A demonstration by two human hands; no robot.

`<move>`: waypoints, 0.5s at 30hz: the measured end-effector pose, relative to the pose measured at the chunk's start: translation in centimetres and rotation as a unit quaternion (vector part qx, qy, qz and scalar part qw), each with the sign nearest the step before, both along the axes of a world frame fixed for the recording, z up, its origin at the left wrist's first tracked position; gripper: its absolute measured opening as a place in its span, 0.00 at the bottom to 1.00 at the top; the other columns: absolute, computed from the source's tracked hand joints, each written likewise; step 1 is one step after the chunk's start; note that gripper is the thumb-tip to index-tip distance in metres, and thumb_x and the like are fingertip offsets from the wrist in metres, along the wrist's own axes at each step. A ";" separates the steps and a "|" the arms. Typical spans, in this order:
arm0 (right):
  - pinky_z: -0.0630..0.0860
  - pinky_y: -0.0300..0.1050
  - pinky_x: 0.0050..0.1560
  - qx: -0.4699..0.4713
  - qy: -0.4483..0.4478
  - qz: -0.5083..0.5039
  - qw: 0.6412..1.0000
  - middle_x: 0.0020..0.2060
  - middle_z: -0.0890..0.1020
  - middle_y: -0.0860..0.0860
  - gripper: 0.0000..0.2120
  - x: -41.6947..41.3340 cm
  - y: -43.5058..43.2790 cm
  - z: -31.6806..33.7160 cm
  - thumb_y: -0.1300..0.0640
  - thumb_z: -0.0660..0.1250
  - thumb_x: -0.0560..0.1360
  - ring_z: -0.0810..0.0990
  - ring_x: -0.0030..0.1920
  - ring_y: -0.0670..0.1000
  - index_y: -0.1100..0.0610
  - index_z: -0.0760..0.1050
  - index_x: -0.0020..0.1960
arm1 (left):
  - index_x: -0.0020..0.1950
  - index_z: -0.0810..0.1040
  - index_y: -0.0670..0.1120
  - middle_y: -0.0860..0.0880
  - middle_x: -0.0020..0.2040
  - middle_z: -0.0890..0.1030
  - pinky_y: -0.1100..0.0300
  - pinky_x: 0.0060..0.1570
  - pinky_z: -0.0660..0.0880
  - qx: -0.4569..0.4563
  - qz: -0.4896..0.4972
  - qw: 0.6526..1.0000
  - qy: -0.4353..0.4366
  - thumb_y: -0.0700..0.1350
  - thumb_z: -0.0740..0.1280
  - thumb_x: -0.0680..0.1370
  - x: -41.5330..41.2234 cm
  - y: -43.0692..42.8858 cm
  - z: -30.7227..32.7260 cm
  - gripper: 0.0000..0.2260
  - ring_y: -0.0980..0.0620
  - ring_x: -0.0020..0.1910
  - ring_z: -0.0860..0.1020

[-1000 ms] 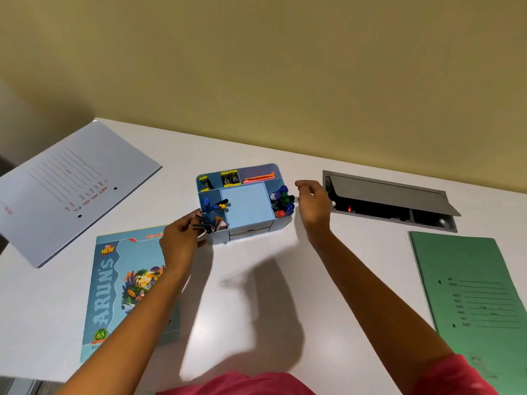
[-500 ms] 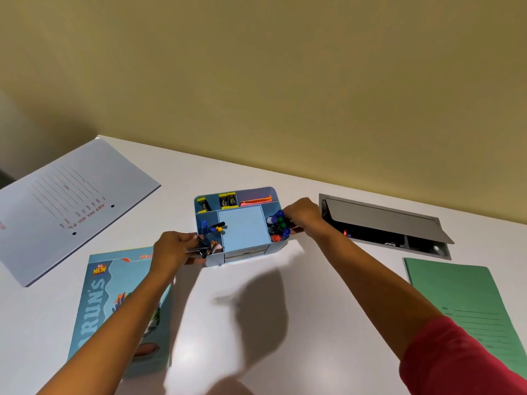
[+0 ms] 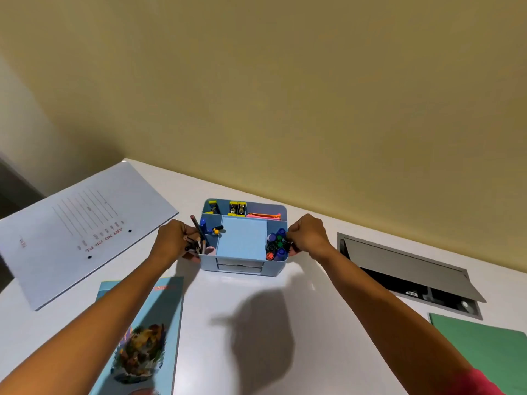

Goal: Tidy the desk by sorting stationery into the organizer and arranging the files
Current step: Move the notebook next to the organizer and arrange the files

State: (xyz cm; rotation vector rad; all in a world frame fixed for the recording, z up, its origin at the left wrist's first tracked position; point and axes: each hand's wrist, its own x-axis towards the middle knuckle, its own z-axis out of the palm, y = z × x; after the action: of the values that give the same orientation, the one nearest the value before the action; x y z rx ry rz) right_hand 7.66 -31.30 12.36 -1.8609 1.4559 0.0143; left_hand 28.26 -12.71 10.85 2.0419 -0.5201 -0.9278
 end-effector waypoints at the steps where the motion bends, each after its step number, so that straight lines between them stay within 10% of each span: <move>1: 0.82 0.51 0.46 -0.004 -0.008 -0.001 1.000 0.37 0.85 0.59 0.06 0.9 -0.1 -0.1 0.62 0.69 0.73 0.85 0.35 0.54 0.64 0.82 0.42 | 0.25 0.78 0.43 0.41 0.30 0.80 0.58 0.23 0.79 -0.010 0.011 1.000 0.001 0.26 0.64 0.72 1.0 -0.5 0.3 0.18 0.45 0.24 0.80; 15: 0.82 0.49 0.46 -0.017 -0.025 -0.068 0.997 0.42 0.85 0.59 0.08 8.5 -3.4 -2.6 0.58 0.71 0.71 0.84 0.40 0.56 0.62 0.81 0.46 | 0.32 0.78 0.37 0.38 0.30 0.78 0.48 0.26 0.80 0.027 -0.014 0.999 -0.039 0.27 0.61 0.71 9.5 -7.1 -0.2 0.11 0.34 0.31 0.81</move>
State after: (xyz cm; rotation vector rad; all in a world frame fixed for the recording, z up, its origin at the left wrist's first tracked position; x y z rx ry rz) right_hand 16.19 -34.71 9.77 -1.7722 1.5532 -0.1239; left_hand 37.79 -19.84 10.69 2.1307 -0.5735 -0.8896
